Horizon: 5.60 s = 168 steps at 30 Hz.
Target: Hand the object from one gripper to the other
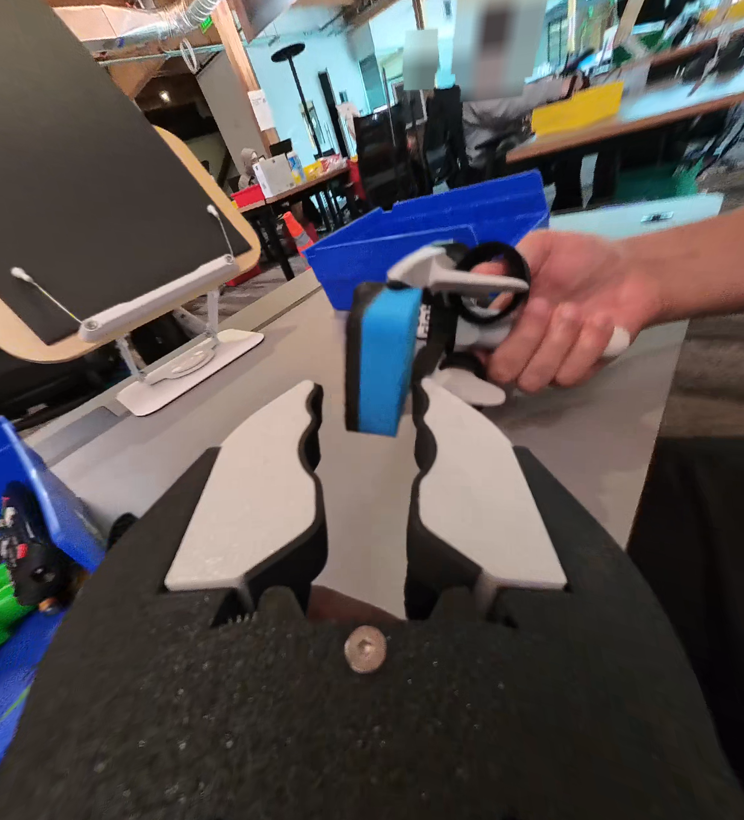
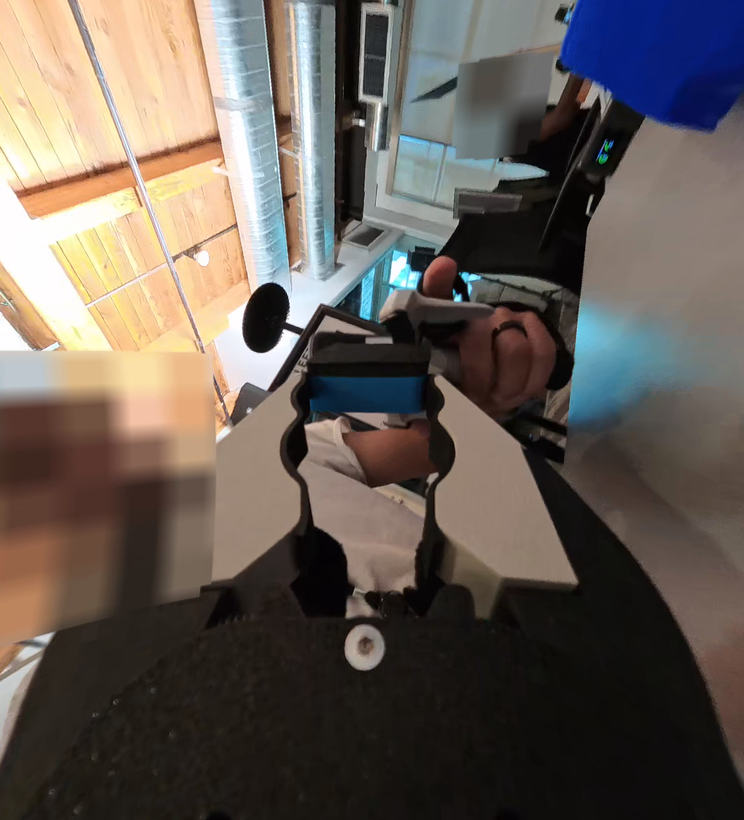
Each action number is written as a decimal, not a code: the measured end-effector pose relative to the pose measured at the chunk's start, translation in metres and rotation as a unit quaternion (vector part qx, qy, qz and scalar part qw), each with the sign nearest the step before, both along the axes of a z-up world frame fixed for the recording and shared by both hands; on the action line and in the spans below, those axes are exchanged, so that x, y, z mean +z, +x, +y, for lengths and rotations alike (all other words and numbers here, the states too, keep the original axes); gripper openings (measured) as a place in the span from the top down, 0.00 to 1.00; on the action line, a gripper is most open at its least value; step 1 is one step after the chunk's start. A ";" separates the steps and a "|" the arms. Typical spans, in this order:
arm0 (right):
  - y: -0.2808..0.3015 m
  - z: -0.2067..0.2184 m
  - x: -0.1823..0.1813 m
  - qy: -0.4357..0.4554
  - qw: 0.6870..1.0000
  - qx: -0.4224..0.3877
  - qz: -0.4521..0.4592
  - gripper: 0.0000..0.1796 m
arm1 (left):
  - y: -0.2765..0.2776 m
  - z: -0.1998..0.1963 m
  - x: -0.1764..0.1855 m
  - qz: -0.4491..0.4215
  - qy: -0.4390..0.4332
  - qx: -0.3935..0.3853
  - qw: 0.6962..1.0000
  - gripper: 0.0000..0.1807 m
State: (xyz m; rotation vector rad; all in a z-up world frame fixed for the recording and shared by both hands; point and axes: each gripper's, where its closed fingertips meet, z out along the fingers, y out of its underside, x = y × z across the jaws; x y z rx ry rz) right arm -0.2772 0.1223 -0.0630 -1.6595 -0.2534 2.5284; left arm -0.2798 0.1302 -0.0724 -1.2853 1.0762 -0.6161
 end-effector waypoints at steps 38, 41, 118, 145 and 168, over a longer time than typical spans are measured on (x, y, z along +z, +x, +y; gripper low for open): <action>0.144 0.079 0.167 0.500 0.697 -0.438 -0.271 0.88 | -0.011 -0.011 0.007 -0.125 -0.278 -0.041 0.952 0.74; 0.238 0.096 0.225 0.481 0.601 -0.542 -0.337 0.88 | -0.010 -0.018 -0.009 -0.092 -0.294 -0.021 0.951 0.77; 0.215 0.019 -0.075 0.264 0.589 -0.508 -0.571 0.77 | -0.134 0.083 -0.035 0.050 -0.296 0.214 0.930 0.70; 0.218 0.015 -0.078 0.226 0.644 -0.497 -0.537 0.78 | -0.177 0.177 -0.096 0.730 0.153 -0.330 0.579 0.67; 0.202 0.014 -0.076 0.235 0.664 -0.484 -0.520 0.78 | -0.156 0.185 -0.052 0.722 0.208 -0.283 0.596 0.84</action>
